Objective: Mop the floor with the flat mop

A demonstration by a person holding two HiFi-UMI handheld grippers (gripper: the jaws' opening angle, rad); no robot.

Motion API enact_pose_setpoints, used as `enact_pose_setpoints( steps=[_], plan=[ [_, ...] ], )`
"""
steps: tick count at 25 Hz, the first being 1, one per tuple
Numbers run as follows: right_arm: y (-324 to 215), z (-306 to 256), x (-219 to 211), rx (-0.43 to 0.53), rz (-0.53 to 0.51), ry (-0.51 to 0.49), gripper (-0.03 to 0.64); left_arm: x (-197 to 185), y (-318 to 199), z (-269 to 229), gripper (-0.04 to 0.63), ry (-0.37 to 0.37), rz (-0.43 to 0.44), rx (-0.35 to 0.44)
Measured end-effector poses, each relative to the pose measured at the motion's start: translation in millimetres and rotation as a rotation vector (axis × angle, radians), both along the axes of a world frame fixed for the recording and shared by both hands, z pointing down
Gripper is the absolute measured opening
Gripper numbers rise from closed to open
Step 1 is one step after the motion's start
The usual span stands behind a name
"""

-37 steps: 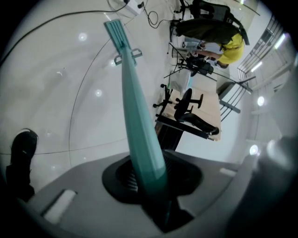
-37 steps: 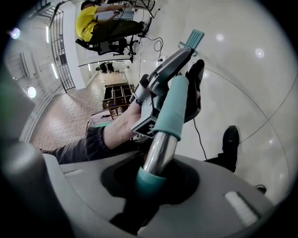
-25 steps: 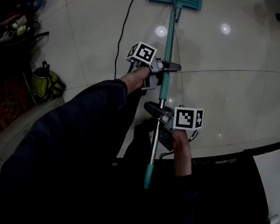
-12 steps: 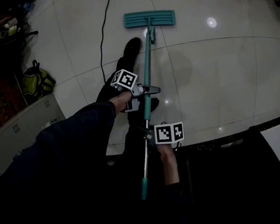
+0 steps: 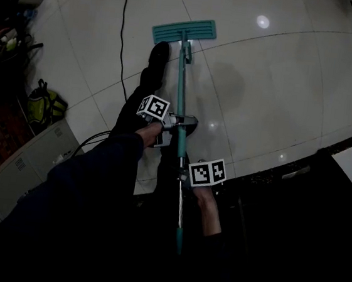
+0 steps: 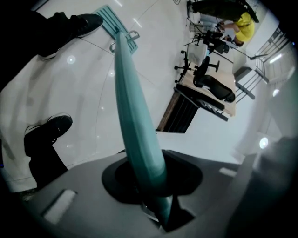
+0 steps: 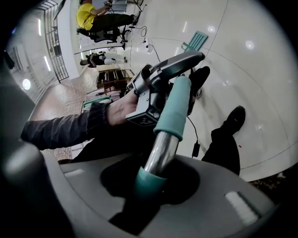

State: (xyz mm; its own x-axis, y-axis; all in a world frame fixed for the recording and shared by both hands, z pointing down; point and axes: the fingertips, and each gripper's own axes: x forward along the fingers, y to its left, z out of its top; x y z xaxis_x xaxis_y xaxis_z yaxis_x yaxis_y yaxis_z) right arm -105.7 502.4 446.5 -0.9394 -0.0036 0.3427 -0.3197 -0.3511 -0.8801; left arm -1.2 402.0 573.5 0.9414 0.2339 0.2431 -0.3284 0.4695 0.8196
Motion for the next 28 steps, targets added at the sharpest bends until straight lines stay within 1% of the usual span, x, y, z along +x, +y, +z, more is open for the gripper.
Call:
enact_pose_setpoints(
  steps=[4, 7, 11, 16, 21, 25, 28],
  plan=[
    [-30, -3, 5, 0.008, 0.008, -0.005, 0.107, 4, -30, -1, 0.126, -0.006, -0.017, 0.002],
    [-72, -3, 3, 0.015, 0.027, -0.009, 0.109, 4, -73, -1, 0.126, -0.009, -0.047, 0.011],
    [-151, 1, 0, 0.02, 0.057, -0.018, 0.109, 3, -153, 1, 0.126, -0.005, -0.08, 0.024],
    [-255, 8, -5, 0.033, 0.059, 0.002, 0.107, 0, -259, 4, 0.126, 0.018, -0.069, 0.045],
    [-357, 16, -6, 0.057, 0.074, 0.002, 0.107, 2, -364, 10, 0.126, 0.035, -0.095, 0.075],
    [-427, 26, -7, 0.085, 0.086, -0.005, 0.107, 2, -438, 16, 0.127, 0.036, -0.123, 0.107],
    [-470, 36, -8, 0.096, 0.082, -0.001, 0.106, 0, -484, 24, 0.132, 0.033, -0.115, 0.143]
  ],
)
